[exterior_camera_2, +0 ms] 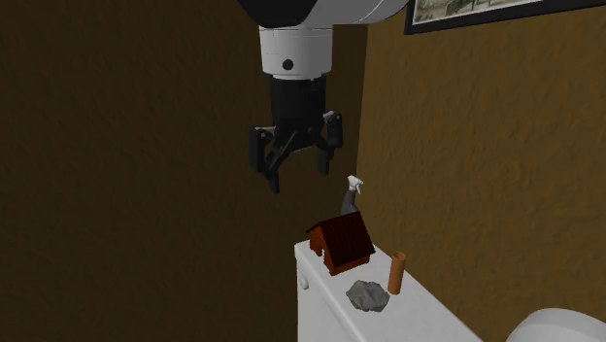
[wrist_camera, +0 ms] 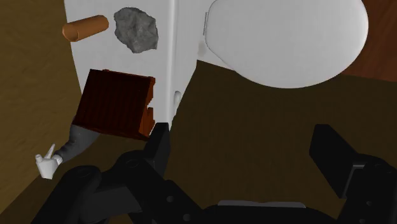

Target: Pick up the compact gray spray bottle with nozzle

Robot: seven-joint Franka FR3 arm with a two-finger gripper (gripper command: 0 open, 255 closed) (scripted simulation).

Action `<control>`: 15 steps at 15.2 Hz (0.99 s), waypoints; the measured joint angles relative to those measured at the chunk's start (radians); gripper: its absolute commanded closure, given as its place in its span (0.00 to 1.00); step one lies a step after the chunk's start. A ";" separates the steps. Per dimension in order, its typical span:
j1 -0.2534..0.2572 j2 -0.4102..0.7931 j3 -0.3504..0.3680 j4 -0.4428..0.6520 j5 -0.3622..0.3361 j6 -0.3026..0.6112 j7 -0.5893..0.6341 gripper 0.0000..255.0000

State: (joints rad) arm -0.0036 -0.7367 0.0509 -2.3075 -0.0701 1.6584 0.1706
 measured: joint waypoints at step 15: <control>-0.094 0.087 -0.234 -0.230 -0.110 0.481 -0.176 0.00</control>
State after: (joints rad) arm -0.0981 -0.6499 -0.1831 -2.5378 -0.1798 2.1395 -0.0049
